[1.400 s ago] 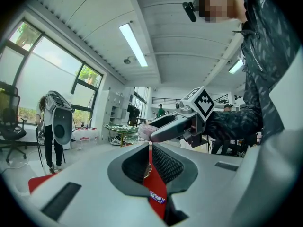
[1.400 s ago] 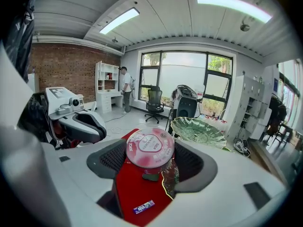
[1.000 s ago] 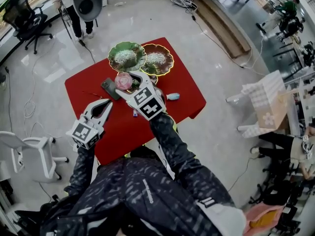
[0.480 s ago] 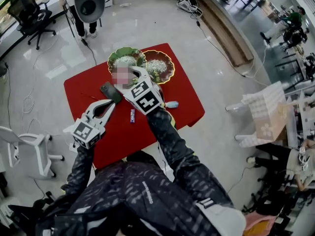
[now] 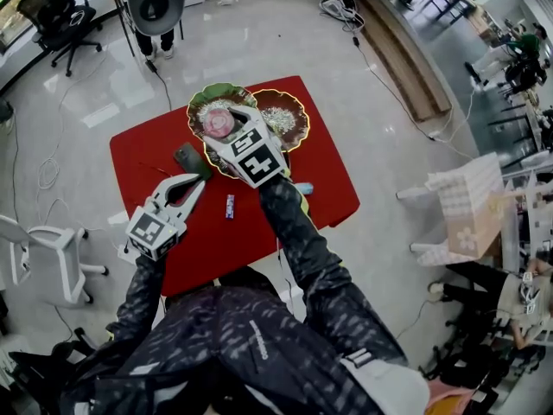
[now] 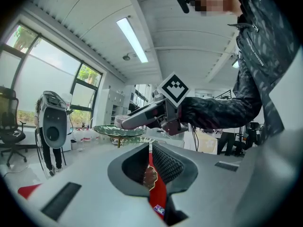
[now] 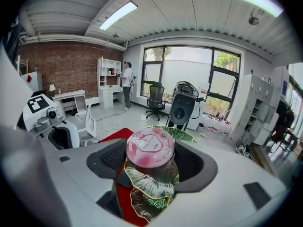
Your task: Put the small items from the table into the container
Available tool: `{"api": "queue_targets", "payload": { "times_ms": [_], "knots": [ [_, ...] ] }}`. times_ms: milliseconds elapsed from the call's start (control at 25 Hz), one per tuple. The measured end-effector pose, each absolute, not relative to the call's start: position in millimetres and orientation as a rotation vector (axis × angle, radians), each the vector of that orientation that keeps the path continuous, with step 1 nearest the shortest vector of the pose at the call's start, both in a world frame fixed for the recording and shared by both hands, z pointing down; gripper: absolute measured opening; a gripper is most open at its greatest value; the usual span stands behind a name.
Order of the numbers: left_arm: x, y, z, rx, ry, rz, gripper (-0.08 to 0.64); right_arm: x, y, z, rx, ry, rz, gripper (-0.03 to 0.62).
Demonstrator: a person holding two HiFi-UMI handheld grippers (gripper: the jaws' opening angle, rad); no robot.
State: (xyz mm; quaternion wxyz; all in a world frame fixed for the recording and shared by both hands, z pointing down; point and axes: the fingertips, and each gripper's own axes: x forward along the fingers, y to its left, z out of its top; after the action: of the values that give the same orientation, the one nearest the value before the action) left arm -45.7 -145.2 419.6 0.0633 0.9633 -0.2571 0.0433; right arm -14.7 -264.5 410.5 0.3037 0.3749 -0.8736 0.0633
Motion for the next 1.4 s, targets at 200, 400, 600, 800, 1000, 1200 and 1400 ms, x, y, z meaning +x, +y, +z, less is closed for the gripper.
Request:
{"api": "queue_targets", "payload": {
  "times_ms": [200, 400, 600, 800, 1000, 1200, 1400],
  "knots": [
    [-41.1, -151.1, 422.2, 2.902, -0.789, 0.144, 0.023, -16.0, -282.6, 417.4, 0.954, -2.313, 0.168, 0.319],
    [-40.6, -150.9, 428.3, 2.877, -0.808, 0.120, 0.023, -12.6, -294.0, 428.2, 0.922, -2.293, 0.166, 0.319],
    [-43.1, -150.8, 433.2, 2.837, -0.849, 0.119, 0.022, -11.4, -299.4, 431.0, 0.907, -2.278, 0.163, 0.319],
    [-39.7, -151.8, 433.4, 2.834, -0.868, 0.098, 0.023, -10.1, -303.2, 430.2, 0.886, -2.269, 0.145, 0.319],
    [-41.9, -152.4, 444.2, 2.814, -0.899, 0.144, 0.023, -10.4, -311.4, 432.2, 0.839, -2.256, 0.148, 0.319],
    [-39.3, -156.9, 443.6, 2.809, -0.922, 0.143, 0.023, -12.8, -312.5, 436.4, 0.776, -2.248, 0.146, 0.319],
    [-41.0, -158.4, 443.4, 2.797, -0.949, 0.136, 0.023, -15.0, -310.1, 444.0, 0.733, -2.212, 0.132, 0.319]
  ]
}}
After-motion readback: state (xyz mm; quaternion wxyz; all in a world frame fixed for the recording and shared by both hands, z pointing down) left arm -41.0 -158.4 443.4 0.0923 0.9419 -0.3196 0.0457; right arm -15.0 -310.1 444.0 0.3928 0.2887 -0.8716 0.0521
